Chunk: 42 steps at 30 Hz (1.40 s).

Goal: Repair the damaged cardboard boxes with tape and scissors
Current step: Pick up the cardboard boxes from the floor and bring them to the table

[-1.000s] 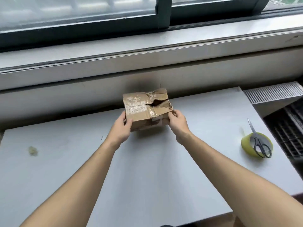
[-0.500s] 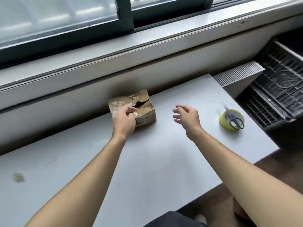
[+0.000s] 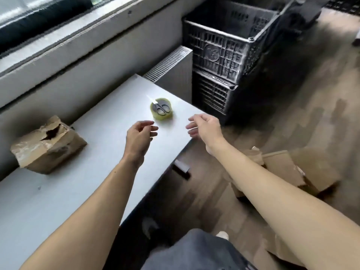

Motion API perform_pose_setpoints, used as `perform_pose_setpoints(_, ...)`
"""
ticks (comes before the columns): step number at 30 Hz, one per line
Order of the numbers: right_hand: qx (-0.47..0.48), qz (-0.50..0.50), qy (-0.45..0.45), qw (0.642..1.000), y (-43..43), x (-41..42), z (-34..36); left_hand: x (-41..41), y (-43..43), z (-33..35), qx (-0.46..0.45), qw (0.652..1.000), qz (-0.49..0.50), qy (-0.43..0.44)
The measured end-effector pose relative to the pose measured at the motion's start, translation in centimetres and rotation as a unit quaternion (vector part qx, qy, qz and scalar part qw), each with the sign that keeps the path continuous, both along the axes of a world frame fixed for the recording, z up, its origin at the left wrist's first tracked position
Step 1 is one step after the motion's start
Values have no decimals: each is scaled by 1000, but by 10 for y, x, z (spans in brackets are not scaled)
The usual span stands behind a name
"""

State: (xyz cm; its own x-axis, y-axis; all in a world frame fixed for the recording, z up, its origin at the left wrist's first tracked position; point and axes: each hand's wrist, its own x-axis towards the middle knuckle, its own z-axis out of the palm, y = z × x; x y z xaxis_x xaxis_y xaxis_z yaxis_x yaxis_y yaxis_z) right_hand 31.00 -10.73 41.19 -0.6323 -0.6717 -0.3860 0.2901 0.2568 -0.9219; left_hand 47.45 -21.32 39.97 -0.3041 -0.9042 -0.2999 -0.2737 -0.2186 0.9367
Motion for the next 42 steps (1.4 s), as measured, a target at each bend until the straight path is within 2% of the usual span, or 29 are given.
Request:
perform_pose_setpoints(7, 41, -89, -2, 995, 121, -97, -38, -122, 90, -23, 4, 991, -132, -32)
perform_pose_setpoints(13, 111, -143, 24, 983, 193, -161, -96, -217, 146, -72, -3, 957, -278, -82)
perform_pose_setpoints(19, 215, -145, 47, 964, 221, -240, -134, -305, 160, -113, 38, 931, -342, -122)
perform_pose_setpoints(24, 267, -143, 4, 953, 215, -298, -176, -367, 150, -150, 69, 903, -385, -179)
perform_pose_setpoints(30, 298, -145, -40, 943, 201, -345, -249, -412, 146, -218, 126, 881, -387, -240)
perform_pose_setpoints(35, 327, -69, -28, 942, 187, -388, -325, -441, 152, -295, 156, 868, -358, -305)
perform_pose_setpoints(39, 376, -53, -39, 924, 174, -415, -405, -463, 150, -367, 197, 844, -335, -369)
perform_pose_setpoints(42, 410, -28, -44, 911, 166, -423, -459, -472, 146, -417, 209, 840, -311, -393)
